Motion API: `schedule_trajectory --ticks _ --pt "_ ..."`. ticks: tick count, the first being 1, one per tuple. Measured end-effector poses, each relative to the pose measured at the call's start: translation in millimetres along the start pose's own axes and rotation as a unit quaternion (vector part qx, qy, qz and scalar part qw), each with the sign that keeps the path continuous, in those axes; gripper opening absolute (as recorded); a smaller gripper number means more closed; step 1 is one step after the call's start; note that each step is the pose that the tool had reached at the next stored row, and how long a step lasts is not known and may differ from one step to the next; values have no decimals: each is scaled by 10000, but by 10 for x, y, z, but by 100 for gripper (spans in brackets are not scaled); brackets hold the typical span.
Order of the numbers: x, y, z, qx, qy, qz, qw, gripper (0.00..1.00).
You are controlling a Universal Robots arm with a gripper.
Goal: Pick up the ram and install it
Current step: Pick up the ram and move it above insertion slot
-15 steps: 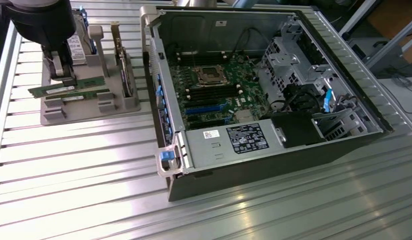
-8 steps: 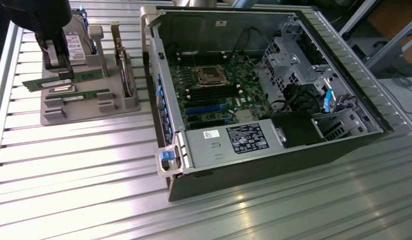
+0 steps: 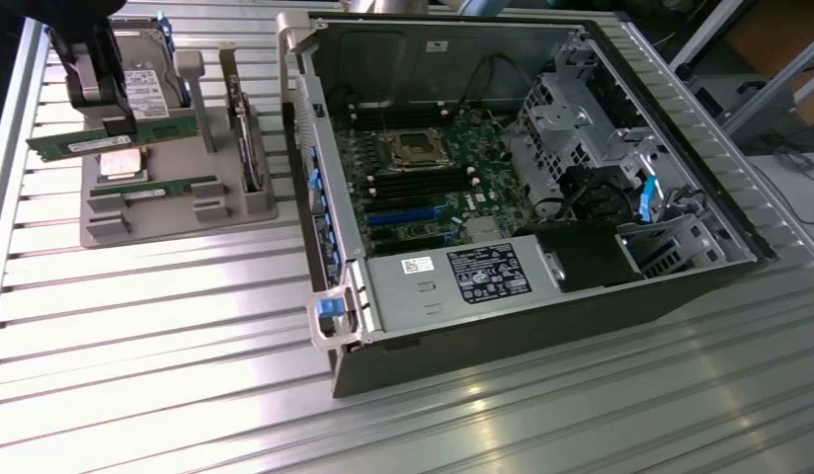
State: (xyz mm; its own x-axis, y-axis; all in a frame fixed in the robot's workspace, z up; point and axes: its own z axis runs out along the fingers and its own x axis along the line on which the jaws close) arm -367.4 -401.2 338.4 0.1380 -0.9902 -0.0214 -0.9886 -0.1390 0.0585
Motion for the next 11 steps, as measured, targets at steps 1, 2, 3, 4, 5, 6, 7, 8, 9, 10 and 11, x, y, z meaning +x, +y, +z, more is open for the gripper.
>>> schedule_trajectory --ticks 1,2,3,4,5,6,7,8,9,10,11 --pt "-1 3 -44 0 0 0 10000 13" --pt "-2 4 -73 0 0 0 10000 13" --pt "-3 5 -94 0 0 0 10000 13" --pt "-4 8 -129 0 0 0 10000 13" --pt "-5 11 -181 0 0 0 10000 13" --pt "-6 13 -228 0 0 0 10000 13" --pt "-7 15 -259 0 0 0 10000 13" --pt "-8 20 -336 0 0 0 10000 13" --pt "-9 21 -355 0 0 0 10000 13" --pt "-9 22 -376 0 0 0 10000 13" --pt "-10 24 -407 0 0 0 10000 13"
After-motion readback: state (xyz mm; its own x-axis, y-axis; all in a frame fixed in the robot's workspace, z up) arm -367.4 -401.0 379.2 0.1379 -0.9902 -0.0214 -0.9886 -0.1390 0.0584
